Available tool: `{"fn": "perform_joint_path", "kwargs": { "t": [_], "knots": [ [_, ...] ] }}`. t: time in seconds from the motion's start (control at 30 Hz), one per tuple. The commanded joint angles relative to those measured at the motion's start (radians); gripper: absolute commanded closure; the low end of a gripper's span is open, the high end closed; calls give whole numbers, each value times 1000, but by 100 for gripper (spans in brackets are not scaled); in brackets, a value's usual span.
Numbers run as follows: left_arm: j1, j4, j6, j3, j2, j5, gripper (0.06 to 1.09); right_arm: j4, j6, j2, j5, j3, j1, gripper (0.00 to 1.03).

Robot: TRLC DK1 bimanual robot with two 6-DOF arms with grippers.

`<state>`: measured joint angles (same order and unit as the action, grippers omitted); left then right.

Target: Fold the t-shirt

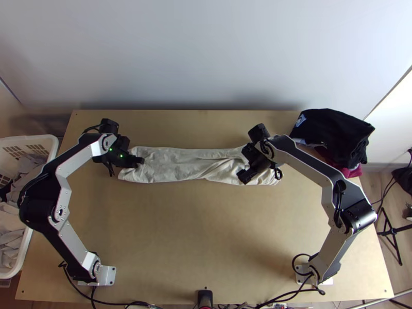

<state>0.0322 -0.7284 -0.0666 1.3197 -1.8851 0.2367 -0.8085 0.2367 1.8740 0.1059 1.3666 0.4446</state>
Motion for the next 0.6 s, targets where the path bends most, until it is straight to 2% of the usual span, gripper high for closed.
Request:
{"fn": "perform_joint_path", "kwargs": {
  "t": [0.0, 0.3, 0.57],
  "knots": [
    [5, -45, 19, 70, 60, 35, 105, 0, 1, 2, 0, -1, 0, 4],
    [52, -140, 28, 213, 130, 87, 105, 0, -2, 22, -14, -6, 2, 4],
    [103, -154, 65, 303, 150, 167, 105, 2, -8, 40, -21, -17, 0, 4]
  ]
}}
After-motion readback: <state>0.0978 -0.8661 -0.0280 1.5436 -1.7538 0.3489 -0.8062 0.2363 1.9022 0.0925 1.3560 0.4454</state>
